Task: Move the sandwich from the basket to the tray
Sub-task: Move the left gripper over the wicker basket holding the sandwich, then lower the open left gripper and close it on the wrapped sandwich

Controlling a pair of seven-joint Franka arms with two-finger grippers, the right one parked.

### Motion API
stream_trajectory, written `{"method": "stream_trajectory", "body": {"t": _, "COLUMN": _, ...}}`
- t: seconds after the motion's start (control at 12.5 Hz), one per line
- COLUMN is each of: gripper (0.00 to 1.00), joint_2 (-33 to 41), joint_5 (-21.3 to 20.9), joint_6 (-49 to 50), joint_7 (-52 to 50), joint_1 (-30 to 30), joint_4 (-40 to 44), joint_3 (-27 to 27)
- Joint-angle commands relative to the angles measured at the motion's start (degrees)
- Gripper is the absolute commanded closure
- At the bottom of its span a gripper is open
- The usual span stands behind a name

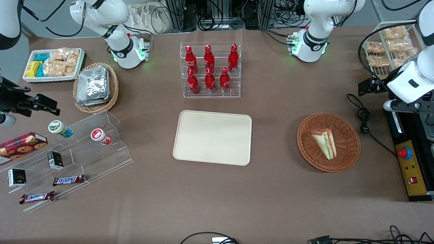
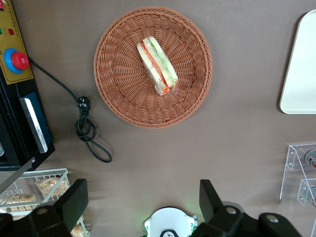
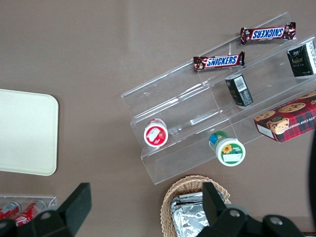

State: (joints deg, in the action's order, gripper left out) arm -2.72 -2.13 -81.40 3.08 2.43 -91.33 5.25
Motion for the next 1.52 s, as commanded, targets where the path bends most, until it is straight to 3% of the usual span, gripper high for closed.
{"method": "stream_trajectory", "body": {"t": 0.0, "gripper": 0.0, "joint_2": -5.87, "joint_5": -0.34, "joint_6": 0.54, "joint_7": -3.24, "joint_1": 0.47, "joint_4": 2.29, "joint_3": 0.2}}
{"method": "stream_trajectory", "body": {"t": 0.48, "gripper": 0.0, "joint_2": -16.16, "joint_5": -0.95, "joint_6": -8.5, "joint_7": -7.03, "joint_1": 0.38, "joint_4": 2.29, "joint_3": 0.2}}
{"method": "stream_trajectory", "body": {"t": 0.96, "gripper": 0.0, "joint_2": -26.53, "joint_5": -0.42, "joint_6": -15.88, "joint_7": -17.75, "joint_1": 0.12, "joint_4": 2.03, "joint_3": 0.38}}
{"method": "stream_trajectory", "body": {"t": 1.44, "gripper": 0.0, "joint_2": -33.05, "joint_5": -0.25, "joint_6": -20.73, "joint_7": -22.85, "joint_1": -0.14, "joint_4": 1.94, "joint_3": 0.38}}
